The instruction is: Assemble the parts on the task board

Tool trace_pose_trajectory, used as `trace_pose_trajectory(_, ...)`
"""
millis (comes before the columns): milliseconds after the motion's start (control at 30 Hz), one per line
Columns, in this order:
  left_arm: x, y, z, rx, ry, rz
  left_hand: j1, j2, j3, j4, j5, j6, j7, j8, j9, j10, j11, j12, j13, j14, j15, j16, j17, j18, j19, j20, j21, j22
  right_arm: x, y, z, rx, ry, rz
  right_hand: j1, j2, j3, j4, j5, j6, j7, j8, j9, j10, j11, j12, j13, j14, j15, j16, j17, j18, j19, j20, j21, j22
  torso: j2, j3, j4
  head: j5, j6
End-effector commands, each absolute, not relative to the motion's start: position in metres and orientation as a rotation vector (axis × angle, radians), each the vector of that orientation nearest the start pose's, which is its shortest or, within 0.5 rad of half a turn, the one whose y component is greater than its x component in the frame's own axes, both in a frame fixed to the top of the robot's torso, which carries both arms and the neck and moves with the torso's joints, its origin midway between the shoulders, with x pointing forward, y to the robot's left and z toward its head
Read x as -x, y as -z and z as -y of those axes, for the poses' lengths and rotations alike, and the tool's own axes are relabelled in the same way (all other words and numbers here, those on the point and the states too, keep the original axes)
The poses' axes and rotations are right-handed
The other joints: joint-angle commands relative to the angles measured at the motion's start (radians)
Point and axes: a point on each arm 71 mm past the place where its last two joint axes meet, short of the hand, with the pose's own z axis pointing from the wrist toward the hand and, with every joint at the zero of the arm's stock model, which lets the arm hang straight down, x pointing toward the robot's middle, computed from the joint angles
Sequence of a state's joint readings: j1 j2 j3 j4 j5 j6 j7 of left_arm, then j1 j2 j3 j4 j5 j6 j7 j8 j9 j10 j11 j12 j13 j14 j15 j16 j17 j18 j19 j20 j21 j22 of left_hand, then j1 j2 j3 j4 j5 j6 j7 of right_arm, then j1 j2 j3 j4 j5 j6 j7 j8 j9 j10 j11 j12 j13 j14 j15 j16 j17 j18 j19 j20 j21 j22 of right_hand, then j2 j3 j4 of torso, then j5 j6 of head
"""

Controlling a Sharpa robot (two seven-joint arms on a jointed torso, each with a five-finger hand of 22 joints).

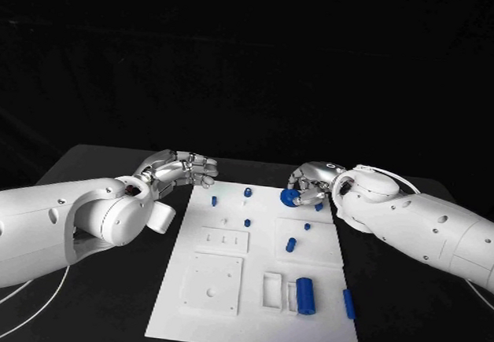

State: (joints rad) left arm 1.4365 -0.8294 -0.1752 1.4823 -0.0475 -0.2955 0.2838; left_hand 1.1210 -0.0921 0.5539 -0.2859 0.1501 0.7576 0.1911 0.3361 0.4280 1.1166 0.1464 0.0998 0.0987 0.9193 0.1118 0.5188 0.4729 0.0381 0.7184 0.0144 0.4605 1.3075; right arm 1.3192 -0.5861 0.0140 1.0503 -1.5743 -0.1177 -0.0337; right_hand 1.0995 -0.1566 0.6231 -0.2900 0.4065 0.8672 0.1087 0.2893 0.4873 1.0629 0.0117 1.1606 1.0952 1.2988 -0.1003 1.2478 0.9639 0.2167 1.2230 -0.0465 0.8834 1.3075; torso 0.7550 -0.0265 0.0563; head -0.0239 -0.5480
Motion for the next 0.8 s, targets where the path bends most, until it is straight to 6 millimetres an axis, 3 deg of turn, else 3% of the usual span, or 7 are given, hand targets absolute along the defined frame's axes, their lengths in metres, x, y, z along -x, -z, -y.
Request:
trace_pose_trajectory(33, -0.517, 0.117, -0.213, 0.935, 1.466, -1.499, 0.002, -0.003, 0.006, 0.0, -0.004, 0.003, 0.005, -0.004, -0.001, 0.008, 0.001, -0.003, -0.001, -0.003, 0.003, -0.007, 0.001, 0.019, -0.009, 0.001, 0.004, 0.011, -0.582, 0.152, 0.205, 0.317, -0.35, -1.702, -0.007, 0.004, 0.009, 0.001, -0.015, 0.1, 0.007, 0.003, 0.007, -0.004, -0.007, 0.007, -0.002, 0.004, -0.004, -0.006, 0.002, 0.045, -0.001, 0.006, 0.006, 0.019, 0.0, -0.0002, -0.0005, -0.001, 0.001)
trace_pose_trajectory(533, -0.517, 0.116, -0.214, 0.935, 1.464, -1.496, 0.003, -0.003, 0.006, 0.0, -0.004, 0.003, 0.005, -0.004, -0.001, 0.008, 0.001, -0.004, -0.001, -0.003, 0.003, -0.007, 0.001, 0.019, -0.009, 0.001, 0.004, 0.012, -0.563, 0.127, 0.187, 0.34, -0.356, -1.425, -0.034, -0.016, 0.017, 0.009, -0.061, 0.12, 0.0, 0.01, 0.013, 0.008, -0.015, 0.017, -0.008, 0.011, -0.011, -0.003, 0.008, 0.045, 0.013, -0.002, 0.017, 0.017, -0.001, -0.0023, -0.0003, 0.001, 0.01)
trace_pose_trajectory(700, -0.518, 0.116, -0.215, 0.936, 1.462, -1.494, 0.003, -0.003, 0.007, 0.0, -0.004, 0.003, 0.005, -0.004, -0.001, 0.008, 0.001, -0.004, -0.001, -0.003, 0.003, -0.007, 0.001, 0.019, -0.009, 0.001, 0.004, 0.012, -0.551, 0.116, 0.17, 0.383, -0.393, -1.33, -0.024, -0.046, 0.069, 0.035, -0.08, 0.127, -0.002, 0.01, 0.015, 0.016, -0.017, 0.02, -0.016, 0.015, -0.013, -0.003, 0.01, 0.045, 0.021, -0.006, 0.021, 0.015, -0.001, 0.0002, -0.0002, 0.004, 0.014)
trace_pose_trajectory(800, -0.517, 0.116, -0.215, 0.936, 1.461, -1.493, 0.004, -0.003, 0.007, 0.0, -0.004, 0.003, 0.005, -0.004, -0.001, 0.008, 0.001, -0.004, -0.001, -0.003, 0.003, -0.007, 0.001, 0.019, -0.009, 0.001, 0.004, 0.012, -0.547, 0.115, 0.164, 0.397, -0.401, -1.317, -0.021, -0.058, 0.083, 0.046, -0.089, 0.13, -0.003, 0.01, 0.016, 0.018, -0.018, 0.021, -0.018, 0.017, -0.013, -0.003, 0.011, 0.045, 0.023, -0.007, 0.022, 0.015, -0.001, -0.0003, 0.0, 0.004, 0.015)
